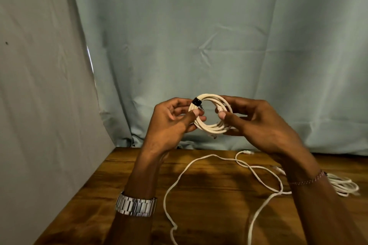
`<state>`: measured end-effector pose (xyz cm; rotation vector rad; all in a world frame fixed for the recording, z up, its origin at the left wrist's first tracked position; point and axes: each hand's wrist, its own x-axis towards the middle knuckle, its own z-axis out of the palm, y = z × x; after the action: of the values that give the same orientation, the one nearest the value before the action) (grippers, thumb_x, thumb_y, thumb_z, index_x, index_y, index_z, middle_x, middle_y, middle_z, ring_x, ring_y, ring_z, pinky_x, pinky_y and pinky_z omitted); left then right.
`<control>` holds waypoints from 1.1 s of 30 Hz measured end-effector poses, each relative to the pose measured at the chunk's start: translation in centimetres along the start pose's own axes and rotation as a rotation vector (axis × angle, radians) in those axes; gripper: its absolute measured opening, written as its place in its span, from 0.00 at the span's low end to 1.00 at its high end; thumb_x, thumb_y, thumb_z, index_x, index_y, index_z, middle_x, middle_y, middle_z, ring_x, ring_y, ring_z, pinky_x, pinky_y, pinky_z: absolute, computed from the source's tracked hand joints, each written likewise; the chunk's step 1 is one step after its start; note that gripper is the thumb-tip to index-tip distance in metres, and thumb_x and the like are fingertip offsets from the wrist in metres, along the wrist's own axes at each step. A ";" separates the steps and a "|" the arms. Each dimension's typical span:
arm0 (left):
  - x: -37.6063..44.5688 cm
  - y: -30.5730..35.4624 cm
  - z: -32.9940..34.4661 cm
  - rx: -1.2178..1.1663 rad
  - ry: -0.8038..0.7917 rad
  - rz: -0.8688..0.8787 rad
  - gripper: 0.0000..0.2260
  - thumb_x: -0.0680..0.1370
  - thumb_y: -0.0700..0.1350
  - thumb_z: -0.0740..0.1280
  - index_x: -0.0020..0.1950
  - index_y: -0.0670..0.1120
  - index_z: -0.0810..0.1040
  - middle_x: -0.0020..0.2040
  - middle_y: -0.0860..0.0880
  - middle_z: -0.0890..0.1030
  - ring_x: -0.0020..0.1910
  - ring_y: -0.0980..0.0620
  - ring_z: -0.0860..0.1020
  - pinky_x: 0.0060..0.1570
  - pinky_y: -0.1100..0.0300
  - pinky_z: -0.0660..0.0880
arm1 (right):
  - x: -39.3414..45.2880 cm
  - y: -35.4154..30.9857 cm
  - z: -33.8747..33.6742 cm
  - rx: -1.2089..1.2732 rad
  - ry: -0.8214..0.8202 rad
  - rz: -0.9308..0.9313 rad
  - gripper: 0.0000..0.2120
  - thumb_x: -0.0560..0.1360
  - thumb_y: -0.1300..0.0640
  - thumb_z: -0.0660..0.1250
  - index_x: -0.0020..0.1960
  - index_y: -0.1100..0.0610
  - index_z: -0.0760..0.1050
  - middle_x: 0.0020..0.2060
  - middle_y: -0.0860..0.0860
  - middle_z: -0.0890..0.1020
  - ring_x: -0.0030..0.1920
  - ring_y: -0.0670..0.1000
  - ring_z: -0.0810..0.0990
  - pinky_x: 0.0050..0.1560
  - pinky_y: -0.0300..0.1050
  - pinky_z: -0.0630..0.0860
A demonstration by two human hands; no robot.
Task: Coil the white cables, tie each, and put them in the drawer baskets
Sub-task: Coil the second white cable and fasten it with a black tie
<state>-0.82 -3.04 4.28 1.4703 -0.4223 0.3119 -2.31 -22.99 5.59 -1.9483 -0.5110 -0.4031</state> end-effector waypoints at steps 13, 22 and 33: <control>0.2 -0.5 0.5 -0.074 0.014 -0.052 0.12 0.77 0.38 0.72 0.60 0.41 0.80 0.50 0.44 0.87 0.49 0.47 0.86 0.46 0.57 0.83 | 0.4 0.7 0.9 0.259 0.216 0.103 0.13 0.75 0.58 0.74 0.59 0.56 0.83 0.44 0.51 0.88 0.44 0.51 0.88 0.49 0.49 0.85; -0.2 -1.4 2.7 -0.026 0.005 -0.024 0.11 0.79 0.37 0.69 0.61 0.43 0.82 0.45 0.44 0.87 0.45 0.48 0.86 0.44 0.55 0.84 | -2.5 1.6 0.2 0.094 0.166 0.131 0.15 0.81 0.50 0.64 0.65 0.50 0.80 0.49 0.48 0.87 0.48 0.45 0.87 0.56 0.48 0.83; -2.1 -2.7 11.5 -0.086 -0.199 -0.117 0.11 0.80 0.38 0.69 0.62 0.42 0.80 0.50 0.41 0.86 0.48 0.48 0.86 0.44 0.57 0.83 | -9.2 2.7 -6.0 -0.002 0.388 0.239 0.11 0.78 0.54 0.71 0.59 0.47 0.83 0.45 0.43 0.87 0.44 0.39 0.86 0.42 0.35 0.78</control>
<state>-2.38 -14.63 1.47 1.4400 -0.5006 0.0529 -9.07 -31.04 1.37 -1.8451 -0.0269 -0.6084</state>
